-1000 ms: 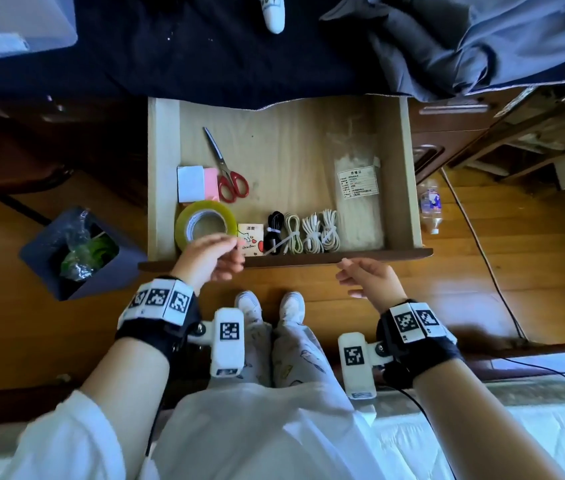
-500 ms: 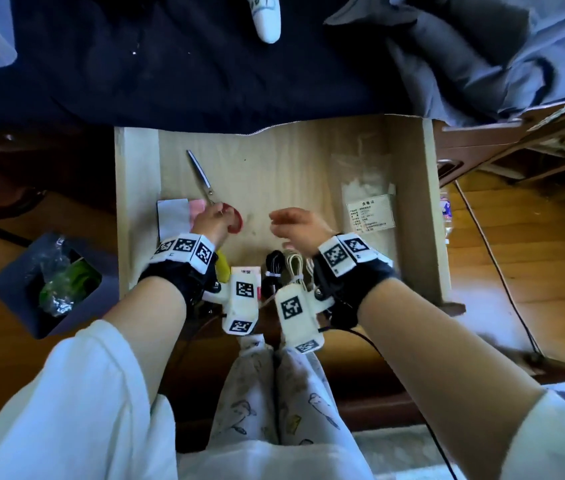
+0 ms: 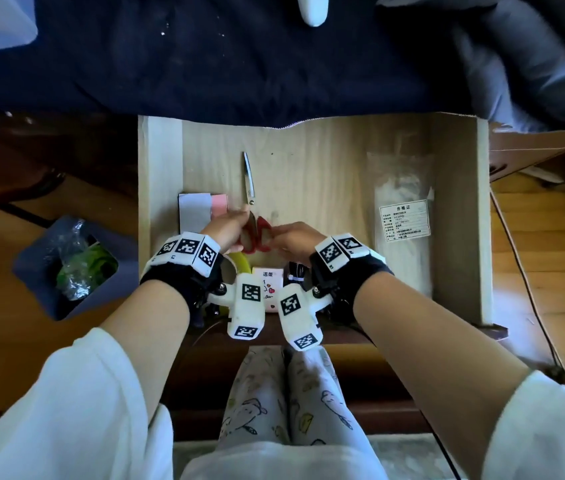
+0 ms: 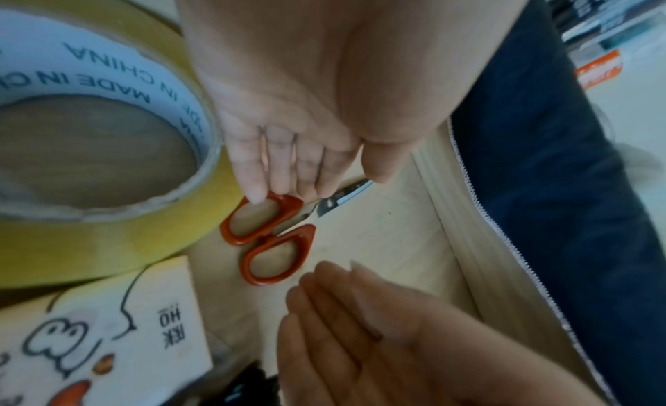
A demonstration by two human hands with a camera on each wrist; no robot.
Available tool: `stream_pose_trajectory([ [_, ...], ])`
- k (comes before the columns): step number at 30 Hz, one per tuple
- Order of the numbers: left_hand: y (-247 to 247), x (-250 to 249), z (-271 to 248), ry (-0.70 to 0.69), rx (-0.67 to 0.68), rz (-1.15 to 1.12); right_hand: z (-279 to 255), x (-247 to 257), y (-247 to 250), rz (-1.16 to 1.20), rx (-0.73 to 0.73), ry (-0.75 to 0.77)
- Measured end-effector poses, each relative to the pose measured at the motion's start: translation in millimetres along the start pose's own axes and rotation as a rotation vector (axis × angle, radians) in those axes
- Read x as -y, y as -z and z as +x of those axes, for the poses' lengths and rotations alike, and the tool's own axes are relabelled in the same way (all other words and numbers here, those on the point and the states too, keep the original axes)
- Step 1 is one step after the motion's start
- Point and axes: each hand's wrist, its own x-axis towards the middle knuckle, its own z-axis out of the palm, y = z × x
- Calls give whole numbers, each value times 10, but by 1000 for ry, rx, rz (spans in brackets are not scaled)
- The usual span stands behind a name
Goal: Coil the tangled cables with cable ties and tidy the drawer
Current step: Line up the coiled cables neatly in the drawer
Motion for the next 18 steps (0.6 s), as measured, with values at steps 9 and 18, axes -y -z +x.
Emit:
stream_pose_trajectory([
  [9, 6, 62, -1090, -242, 46, -199, -1139, -161, 274, 285, -93, 215],
  [18, -71, 857, -1798, -242, 37, -177, -2023, -1118, 276, 425, -247, 252],
])
